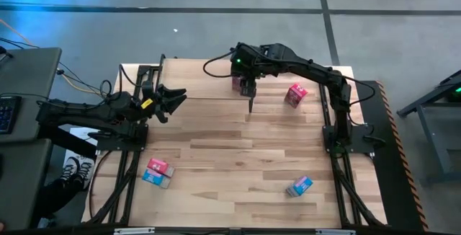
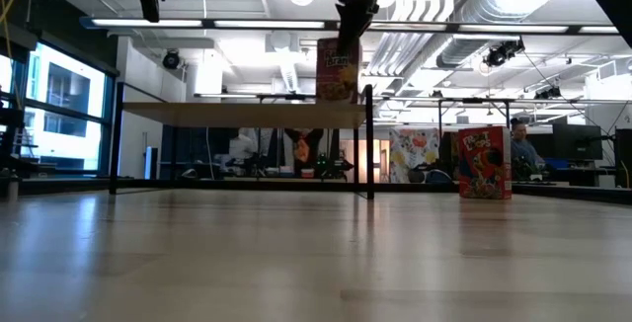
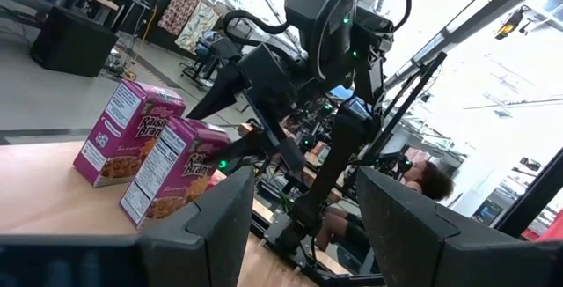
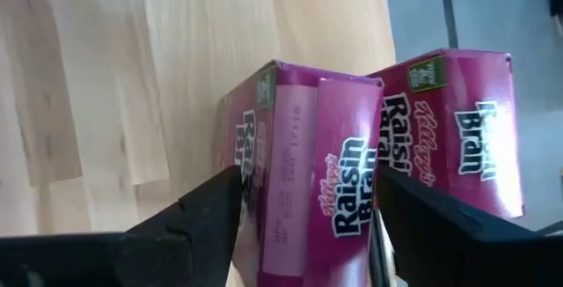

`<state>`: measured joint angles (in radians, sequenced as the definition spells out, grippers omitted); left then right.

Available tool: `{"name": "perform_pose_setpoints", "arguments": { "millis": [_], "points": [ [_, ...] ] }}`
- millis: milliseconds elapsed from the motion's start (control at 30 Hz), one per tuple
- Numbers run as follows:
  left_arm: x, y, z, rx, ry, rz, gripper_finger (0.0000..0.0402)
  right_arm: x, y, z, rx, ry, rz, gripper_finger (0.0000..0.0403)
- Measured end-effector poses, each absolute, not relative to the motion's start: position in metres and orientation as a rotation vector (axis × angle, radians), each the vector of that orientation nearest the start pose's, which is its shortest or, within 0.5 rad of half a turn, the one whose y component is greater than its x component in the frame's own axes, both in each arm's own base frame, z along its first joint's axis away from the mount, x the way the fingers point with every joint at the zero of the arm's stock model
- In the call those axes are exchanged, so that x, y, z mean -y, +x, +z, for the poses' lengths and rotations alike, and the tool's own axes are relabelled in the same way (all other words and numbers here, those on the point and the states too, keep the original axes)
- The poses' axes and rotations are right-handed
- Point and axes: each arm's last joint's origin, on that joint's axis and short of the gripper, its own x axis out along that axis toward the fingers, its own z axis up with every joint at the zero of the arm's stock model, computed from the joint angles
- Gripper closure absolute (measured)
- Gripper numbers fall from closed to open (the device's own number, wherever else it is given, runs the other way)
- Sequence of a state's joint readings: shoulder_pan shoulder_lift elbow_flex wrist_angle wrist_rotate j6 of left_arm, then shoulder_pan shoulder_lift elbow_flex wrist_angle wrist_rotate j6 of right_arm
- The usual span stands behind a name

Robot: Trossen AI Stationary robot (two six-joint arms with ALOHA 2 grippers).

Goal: Stack cereal on shelf
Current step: Put the purple cereal box on the shelf

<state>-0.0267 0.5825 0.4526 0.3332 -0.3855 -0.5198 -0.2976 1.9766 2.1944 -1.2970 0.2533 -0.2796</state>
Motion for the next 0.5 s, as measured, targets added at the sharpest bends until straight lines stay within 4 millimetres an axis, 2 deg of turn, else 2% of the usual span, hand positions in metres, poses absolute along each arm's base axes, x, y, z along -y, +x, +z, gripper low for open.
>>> {"name": "perform_pose_setpoints", "arguments": {
  "millis": [200,500],
  "points": [
    [-0.007,0.143,0.296,0.289,-0.554,0.298,0.0207,0.120,0.375,0.377,-1.177,-0.330,-0.336,0.0167],
    [-0.007,0.143,0.294,0.276,-0.552,0.301,0.0207,0.115,0.365,0.415,-1.068,-0.354,-0.366,0.0167]
  ]
}}
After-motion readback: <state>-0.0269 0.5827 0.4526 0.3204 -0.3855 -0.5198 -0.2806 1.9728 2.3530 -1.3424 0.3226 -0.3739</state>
